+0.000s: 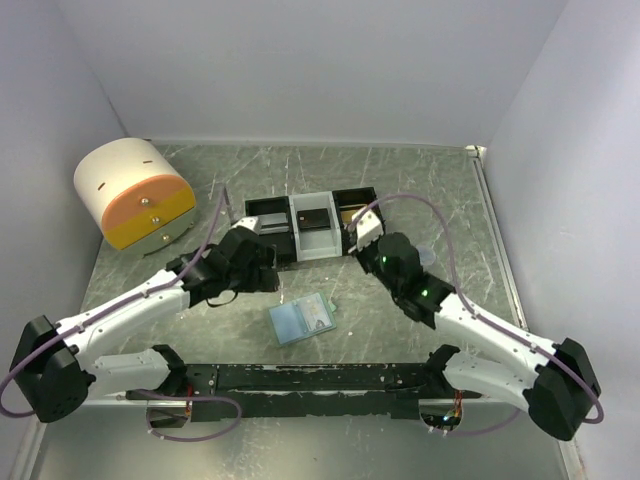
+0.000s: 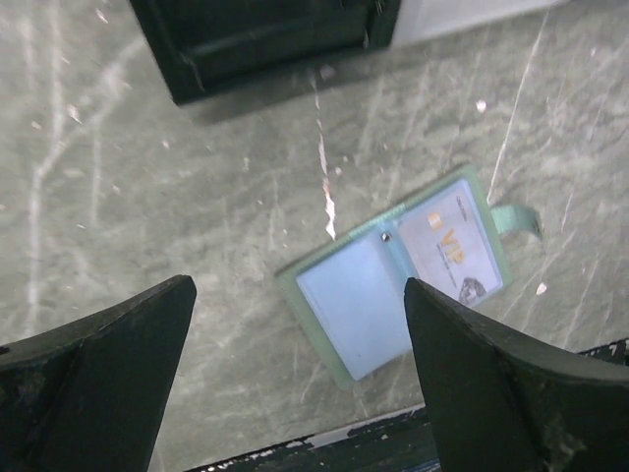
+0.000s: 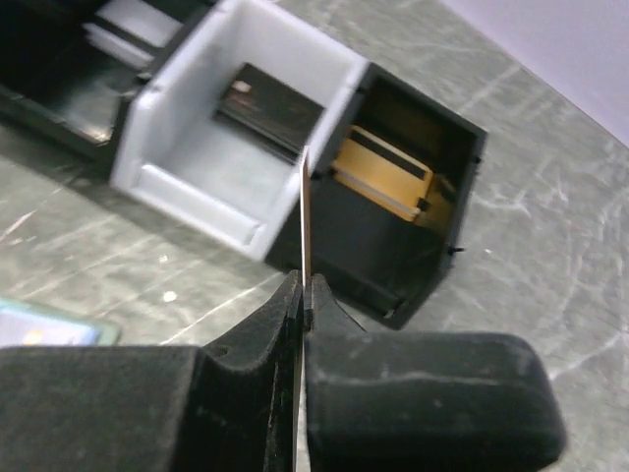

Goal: Take the credit cards out of the card holder

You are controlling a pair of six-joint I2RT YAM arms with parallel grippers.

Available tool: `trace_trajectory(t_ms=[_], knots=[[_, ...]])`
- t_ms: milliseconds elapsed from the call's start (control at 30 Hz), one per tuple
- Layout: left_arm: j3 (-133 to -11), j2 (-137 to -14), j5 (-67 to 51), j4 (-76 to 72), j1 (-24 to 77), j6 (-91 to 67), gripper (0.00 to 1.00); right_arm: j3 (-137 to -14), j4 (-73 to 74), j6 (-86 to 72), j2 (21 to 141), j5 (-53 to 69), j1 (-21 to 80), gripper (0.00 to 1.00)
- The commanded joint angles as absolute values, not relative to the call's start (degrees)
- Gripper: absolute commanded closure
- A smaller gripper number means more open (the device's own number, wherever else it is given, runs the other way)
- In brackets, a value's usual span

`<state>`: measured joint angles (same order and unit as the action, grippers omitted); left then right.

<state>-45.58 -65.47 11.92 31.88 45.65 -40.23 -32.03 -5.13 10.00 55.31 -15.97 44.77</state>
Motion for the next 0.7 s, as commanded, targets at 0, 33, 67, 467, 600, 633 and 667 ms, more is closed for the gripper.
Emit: trace_trajectory(t_ms=[0, 33, 67, 467, 600, 633, 667], knots=[[-50.2, -64.0, 9.5, 36.4, 40.3, -32.6, 0.0, -39.4, -0.1, 10.8, 61.0, -11.3, 35.0, 1.0], [-51.1, -63.9, 9.5, 37.0, 39.1, -31.0, 0.0, -40.5, 0.5, 10.3, 62.4, -8.3, 33.1, 1.0], [-51.8, -63.9, 9.7, 37.9, 37.8, -29.7, 0.0, -41.7, 1.1, 10.0, 63.7, -6.5, 31.9, 1.0], [-52.2, -61.3, 22.1, 36.5, 31.1, -20.9, 0.0, -49.9, 2.1, 4.6, 81.3, -6.0, 29.1, 1.0], [-49.5, -58.0, 22.5, 35.1, 31.1, -21.4, 0.0, -52.8, 4.6, 6.3, 85.5, -3.6, 28.7, 1.0], [-49.4, -57.1, 23.2, 35.3, 31.1, -21.6, 0.0, -54.2, 6.4, 5.8, 86.8, -2.8, 28.8, 1.0], [-49.3, -56.6, 24.0, 35.5, 31.1, -21.8, 0.0, -55.2, 7.4, 4.8, 87.7, -2.5, 28.8, 1.0]])
